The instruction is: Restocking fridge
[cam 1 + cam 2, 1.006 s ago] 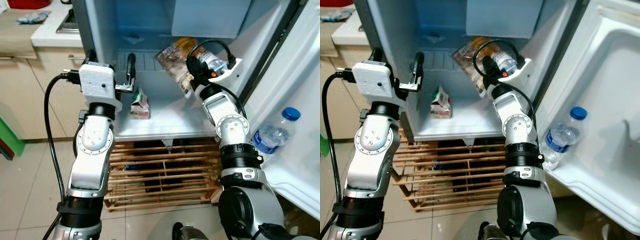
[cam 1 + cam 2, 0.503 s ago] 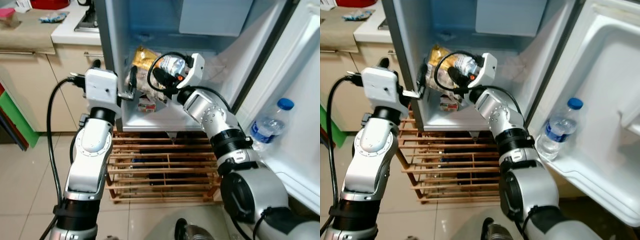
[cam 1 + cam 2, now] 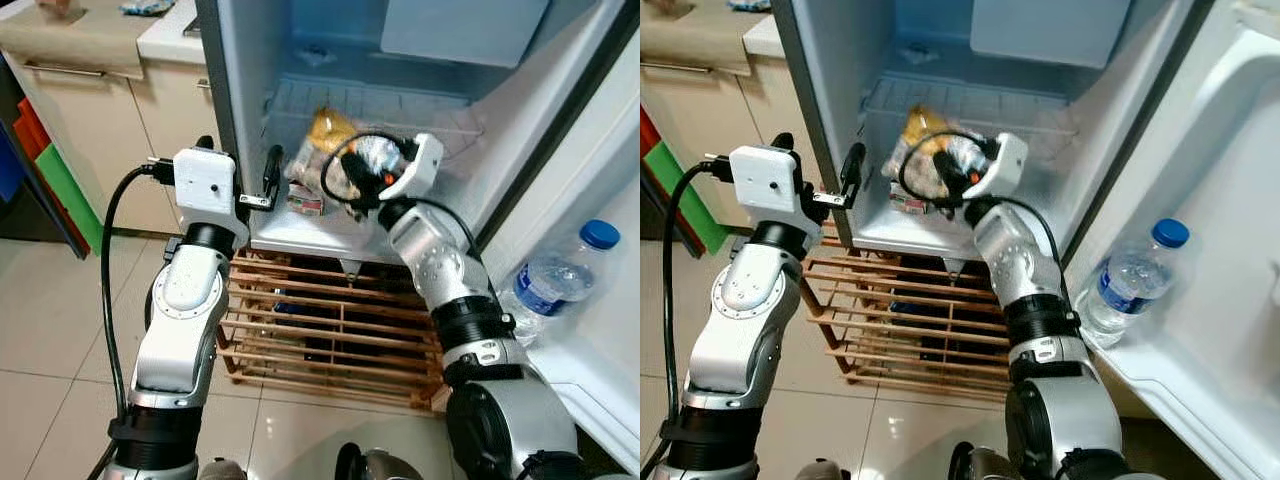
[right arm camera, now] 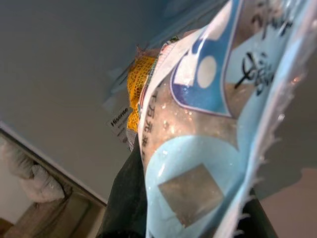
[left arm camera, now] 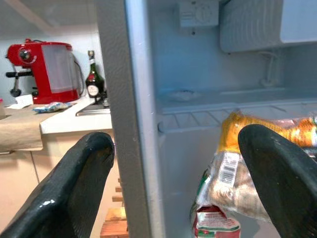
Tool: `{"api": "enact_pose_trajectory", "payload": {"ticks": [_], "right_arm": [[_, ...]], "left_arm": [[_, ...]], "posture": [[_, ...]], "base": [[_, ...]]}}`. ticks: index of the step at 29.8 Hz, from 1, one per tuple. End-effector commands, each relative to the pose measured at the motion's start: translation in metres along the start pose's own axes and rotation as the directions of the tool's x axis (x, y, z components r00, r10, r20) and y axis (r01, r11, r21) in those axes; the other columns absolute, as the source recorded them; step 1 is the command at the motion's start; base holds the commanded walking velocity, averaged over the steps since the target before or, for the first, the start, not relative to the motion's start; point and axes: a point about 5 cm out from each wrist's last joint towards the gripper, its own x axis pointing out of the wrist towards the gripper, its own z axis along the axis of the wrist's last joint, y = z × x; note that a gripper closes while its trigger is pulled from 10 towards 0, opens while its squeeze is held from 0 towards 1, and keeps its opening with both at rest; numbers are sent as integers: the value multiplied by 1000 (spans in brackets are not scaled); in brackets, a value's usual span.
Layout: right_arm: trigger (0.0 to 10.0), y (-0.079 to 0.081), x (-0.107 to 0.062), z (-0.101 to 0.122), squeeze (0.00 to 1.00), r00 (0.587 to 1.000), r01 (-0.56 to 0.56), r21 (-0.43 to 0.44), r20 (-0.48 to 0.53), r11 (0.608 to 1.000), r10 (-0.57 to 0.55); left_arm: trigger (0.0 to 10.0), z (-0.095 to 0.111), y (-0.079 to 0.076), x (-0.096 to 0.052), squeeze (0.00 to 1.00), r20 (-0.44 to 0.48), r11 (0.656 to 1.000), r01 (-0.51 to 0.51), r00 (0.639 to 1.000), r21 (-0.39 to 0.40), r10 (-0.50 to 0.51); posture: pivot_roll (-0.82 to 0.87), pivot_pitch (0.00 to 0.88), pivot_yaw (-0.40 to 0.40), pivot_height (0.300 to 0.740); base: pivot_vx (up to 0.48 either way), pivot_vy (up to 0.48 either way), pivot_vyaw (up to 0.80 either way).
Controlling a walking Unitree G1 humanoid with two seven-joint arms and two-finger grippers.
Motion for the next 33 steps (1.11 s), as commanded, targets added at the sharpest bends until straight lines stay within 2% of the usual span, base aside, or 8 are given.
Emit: {"api": "enact_pose_trajectory", "payload": {"ticks": [1, 5, 7, 9, 10, 12, 24, 33], "right_arm": [[0, 9, 3, 16, 0, 996, -22, 55, 85, 998, 18], [0, 19, 10, 27, 0, 986, -26, 208, 169, 978, -9], [0, 23, 12, 30, 0, 983, -41, 236, 186, 971, -4], [0, 35, 17, 41, 0, 973, -99, 330, 228, 939, 22], [0, 35, 17, 41, 0, 973, -99, 330, 228, 939, 22], [0, 45, 23, 48, 0, 970, -140, 415, 239, 899, 41], [0, 64, 38, 37, 0, 981, -155, 495, 177, 855, 75], [0, 62, 41, 34, 0, 985, -136, 511, 159, 849, 62]], "left_arm": [[10000, 1, -6, 3, 0, 7, 1000, 30, 1000, -1, -30], [10000, 5, -9, 4, 0, 29, 999, 51, 998, -16, -50], [10000, 6, -9, 4, 0, 38, 999, 52, 998, -6, -52], [10000, 10, -10, 3, 0, 52, 999, 54, 997, 4, -55], [10000, 10, -10, 3, 0, 52, 999, 54, 997, 4, -55], [10000, 11, -10, 1, 0, 54, 998, 58, 997, -21, -56], [10000, 11, -8, -3, 0, 55, 998, 40, 998, -45, -38], [10000, 13, -10, -2, 0, 65, 999, 35, 997, -36, -32]], "posture": [[6, 52, -16, 740], [11, 45, -19, 740], [16, 44, -23, 740], [26, 42, -34, 740], [26, 42, -34, 740], [35, 43, -43, 740], [56, 56, -64, 740], [52, 58, -67, 740]], "base": [[0, 0, 0], [0, 0, 0], [0, 0, 0], [0, 0, 0], [0, 0, 0], [0, 0, 0], [315, 213, 0], [340, 227, 0]]}}
